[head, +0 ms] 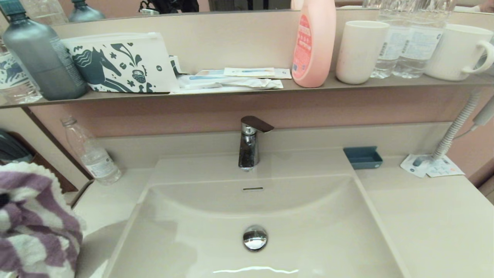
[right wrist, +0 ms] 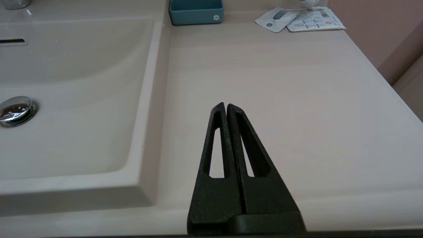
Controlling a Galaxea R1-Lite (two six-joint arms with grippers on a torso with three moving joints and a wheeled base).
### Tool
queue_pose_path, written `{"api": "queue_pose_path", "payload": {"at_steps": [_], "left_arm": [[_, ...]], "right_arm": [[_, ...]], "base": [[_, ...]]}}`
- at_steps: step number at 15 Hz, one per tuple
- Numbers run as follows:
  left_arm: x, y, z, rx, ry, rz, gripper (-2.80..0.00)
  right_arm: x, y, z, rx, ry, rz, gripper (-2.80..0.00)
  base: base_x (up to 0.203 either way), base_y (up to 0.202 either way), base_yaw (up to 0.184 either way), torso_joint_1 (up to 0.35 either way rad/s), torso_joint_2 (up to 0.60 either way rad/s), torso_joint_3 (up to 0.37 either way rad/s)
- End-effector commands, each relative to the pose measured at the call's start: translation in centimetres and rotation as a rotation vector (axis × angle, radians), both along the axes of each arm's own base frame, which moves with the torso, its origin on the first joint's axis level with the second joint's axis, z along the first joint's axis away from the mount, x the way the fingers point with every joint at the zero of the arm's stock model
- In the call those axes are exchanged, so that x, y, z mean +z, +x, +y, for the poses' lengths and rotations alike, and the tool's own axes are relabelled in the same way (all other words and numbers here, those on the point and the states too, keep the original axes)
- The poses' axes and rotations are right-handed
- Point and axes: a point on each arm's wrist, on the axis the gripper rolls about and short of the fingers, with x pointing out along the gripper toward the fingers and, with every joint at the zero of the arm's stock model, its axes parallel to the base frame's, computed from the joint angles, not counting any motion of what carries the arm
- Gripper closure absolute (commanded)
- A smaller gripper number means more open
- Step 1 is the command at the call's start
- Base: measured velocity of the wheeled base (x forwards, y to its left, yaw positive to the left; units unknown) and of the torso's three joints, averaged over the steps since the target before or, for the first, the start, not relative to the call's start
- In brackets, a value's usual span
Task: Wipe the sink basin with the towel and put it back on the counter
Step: Pick up the cloth, then wipe the sink
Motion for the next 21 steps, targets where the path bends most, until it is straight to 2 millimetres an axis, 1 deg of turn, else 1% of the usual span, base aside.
{"api": "queue_pose_path", "payload": {"at_steps": [1,2,3,5,6,8,9,11,13,14,16,19,21], "left_arm": [[0.7,1.7,-0.4,-0.005,-0.14,-0.022,0.0],[1.3,2.8,-0.9,0.008,-0.242,-0.043,0.0],[1.7,3.4,-1.4,0.007,-0.319,-0.056,0.0],[1.4,3.5,-3.0,-0.062,-0.429,-0.028,0.0],[1.2,3.5,-3.9,-0.092,-0.516,-0.003,0.0],[0.6,4.3,-6.0,-0.096,-0.685,0.067,0.0],[0.3,4.6,-7.1,-0.113,-0.724,0.108,0.0],[-0.3,4.6,-9.1,-0.158,-0.764,0.171,0.0],[-0.6,4.1,-10.3,-0.213,-0.752,0.207,0.0],[-0.4,3.8,-10.7,-0.251,-0.698,0.192,0.0],[1.5,3.5,-10.8,-0.318,-0.541,0.089,0.0],[5.6,3.3,-10.8,-0.351,-0.486,-0.061,0.0],[7.4,3.3,-10.8,-0.375,-0.458,-0.108,0.0]], "right_arm": [[0.0,0.0,0.0,0.001,0.0,0.0,0.0],[0.0,0.0,0.0,0.001,0.0,0.0,0.0],[0.0,0.0,0.0,0.001,0.0,0.0,0.0],[0.0,0.0,0.0,0.0,0.0,0.0,0.0],[0.0,0.0,0.0,0.001,0.0,0.0,0.0],[0.0,0.0,0.0,-0.001,0.0,0.0,0.0],[0.0,0.0,0.0,0.001,0.0,0.0,0.0],[0.0,0.0,0.0,0.001,0.0,0.0,0.0],[0.0,0.0,0.0,0.001,0.0,0.0,0.0],[0.0,0.0,0.0,0.001,0.0,0.0,0.0],[0.0,0.0,0.0,0.001,0.0,0.0,0.0],[0.0,0.0,0.0,0.0,0.0,0.0,0.0],[0.0,0.0,0.0,0.001,0.0,0.0,0.0]], "base": [[0.0,0.0,0.0,0.0,0.0,0.0],[0.0,0.0,0.0,0.0,0.0,0.0],[0.0,0.0,0.0,0.0,0.0,0.0],[0.0,0.0,0.0,0.0,0.0,0.0],[0.0,0.0,0.0,0.0,0.0,0.0],[0.0,0.0,0.0,0.0,0.0,0.0],[0.0,0.0,0.0,0.0,0.0,0.0],[0.0,0.0,0.0,0.0,0.0,0.0],[0.0,0.0,0.0,0.0,0.0,0.0],[0.0,0.0,0.0,0.0,0.0,0.0],[0.0,0.0,0.0,0.0,0.0,0.0],[0.0,0.0,0.0,0.0,0.0,0.0],[0.0,0.0,0.0,0.0,0.0,0.0]]}}
